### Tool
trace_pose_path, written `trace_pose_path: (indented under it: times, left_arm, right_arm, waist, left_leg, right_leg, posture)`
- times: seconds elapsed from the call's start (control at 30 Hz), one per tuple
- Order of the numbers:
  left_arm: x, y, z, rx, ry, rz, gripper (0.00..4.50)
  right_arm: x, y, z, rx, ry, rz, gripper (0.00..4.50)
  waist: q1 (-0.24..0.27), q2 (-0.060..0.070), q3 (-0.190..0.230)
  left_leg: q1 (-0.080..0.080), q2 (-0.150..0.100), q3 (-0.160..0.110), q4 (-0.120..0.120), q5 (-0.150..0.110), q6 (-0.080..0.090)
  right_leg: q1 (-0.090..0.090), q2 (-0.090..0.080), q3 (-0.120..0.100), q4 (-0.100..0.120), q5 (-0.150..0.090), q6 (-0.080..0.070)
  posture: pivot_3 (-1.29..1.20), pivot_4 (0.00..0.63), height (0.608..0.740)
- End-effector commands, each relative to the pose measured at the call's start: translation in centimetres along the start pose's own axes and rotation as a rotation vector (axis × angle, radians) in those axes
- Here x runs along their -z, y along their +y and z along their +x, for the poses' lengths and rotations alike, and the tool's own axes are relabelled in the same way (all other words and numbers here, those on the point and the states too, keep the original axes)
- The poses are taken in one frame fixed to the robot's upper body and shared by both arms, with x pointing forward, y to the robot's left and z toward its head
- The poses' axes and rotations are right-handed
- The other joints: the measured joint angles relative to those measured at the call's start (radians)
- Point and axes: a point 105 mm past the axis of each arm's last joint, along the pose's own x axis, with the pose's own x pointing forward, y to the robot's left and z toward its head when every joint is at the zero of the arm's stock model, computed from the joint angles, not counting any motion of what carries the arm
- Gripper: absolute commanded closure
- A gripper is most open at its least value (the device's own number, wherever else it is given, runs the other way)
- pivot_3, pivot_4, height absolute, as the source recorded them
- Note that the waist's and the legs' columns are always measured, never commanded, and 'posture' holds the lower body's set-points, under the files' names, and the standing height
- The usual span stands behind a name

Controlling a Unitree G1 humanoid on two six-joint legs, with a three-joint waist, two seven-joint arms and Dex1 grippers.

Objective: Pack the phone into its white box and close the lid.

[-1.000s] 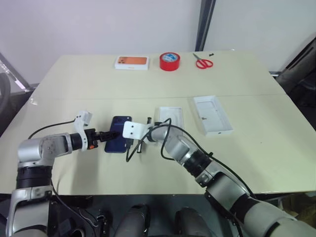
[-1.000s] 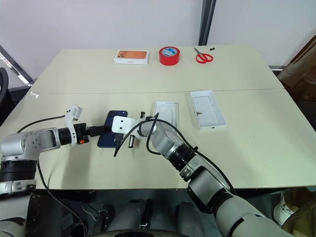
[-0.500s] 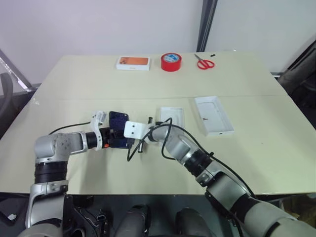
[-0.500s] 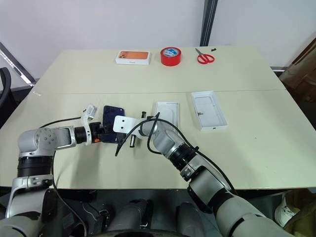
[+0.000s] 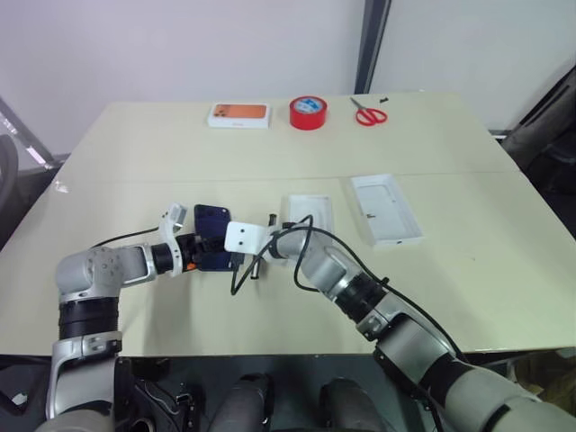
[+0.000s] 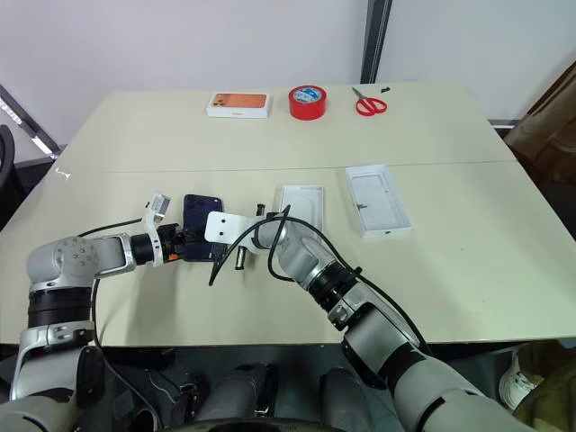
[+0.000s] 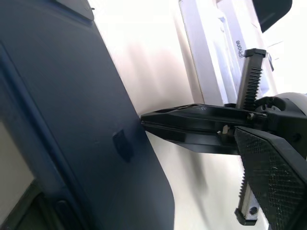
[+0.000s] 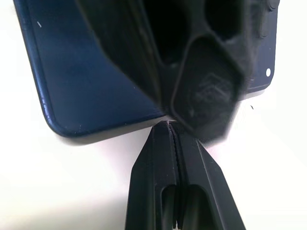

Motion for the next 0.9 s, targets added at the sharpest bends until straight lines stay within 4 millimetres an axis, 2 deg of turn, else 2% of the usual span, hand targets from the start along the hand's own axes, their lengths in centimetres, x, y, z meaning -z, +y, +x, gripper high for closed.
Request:
trace_pose_path:
  times: [0.03,0.1,0.47,0.57,0.63,0.9]
  left_arm:
    - [1.6,0.9,-0.2,-0.023,0.051,-0.066,1.84]
    - [1.6,0.9,-0.3,-0.021,0.053,-0.073,2.79]
    - [1.5,0.8,-0.7,-0.018,0.045,-0.088,2.79]
    - [1.3,1.1,-0.7,-0.022,0.018,-0.121,3.60]
    - [1.4,1.0,-0.6,-0.010,0.018,-0.137,4.42]
    - [1.7,0.3,-0.8,0.038,0.011,-0.195,4.42]
  right_arm:
    - [0.0,0.1,0.0,-0.008,0.001,-0.004,4.50]
    - [0.0,0.1,0.0,-0.007,0.000,-0.008,4.50]
    - [0.1,0.2,0.0,-0.009,0.004,-0.010,4.50]
    - [0.1,0.1,0.0,-0.004,0.001,-0.012,4.50]
    - [0.1,0.0,-0.1,-0.001,-0.002,-0.019,4.50]
    - [-0.7,-1.0,-1.3,0.022,-0.078,0.031,4.50]
  waist:
    - [-0.004,0.000,0.000]
    - [-0.005,-0.001,0.000]
    - [-0.006,-0.002,0.001]
    - [-0.007,-0.002,0.001]
    - [-0.005,-0.003,0.001]
    - [-0.006,-0.006,0.003]
  left_leg:
    - [0.000,0.000,0.000,-0.001,0.000,0.000]
    - [-0.001,0.000,0.000,-0.002,0.000,-0.001]
    - [-0.001,0.001,0.000,-0.004,0.002,-0.003]
    - [-0.001,0.001,0.000,-0.004,0.002,-0.003]
    - [-0.001,0.001,0.000,-0.005,0.002,-0.003]
    - [-0.001,0.001,0.000,-0.006,0.002,-0.003]
  right_leg:
    - [-0.001,0.000,0.000,0.000,0.000,0.000]
    - [-0.002,0.000,0.000,0.000,0.000,0.000]
    - [-0.004,0.000,0.000,0.000,0.000,0.000]
    - [-0.004,0.000,0.001,0.000,0.000,0.000]
    - [-0.004,0.000,0.000,0.000,0.000,0.000]
    - [-0.005,0.000,0.000,0.000,0.000,0.000]
  posture:
    - [0.00,0.150,0.734]
    - [0.00,0.150,0.734]
    - [0.00,0.150,0.734]
    - [0.00,0.150,0.734]
    - [0.00,0.150,0.734]
    - [0.00,0.150,0.734]
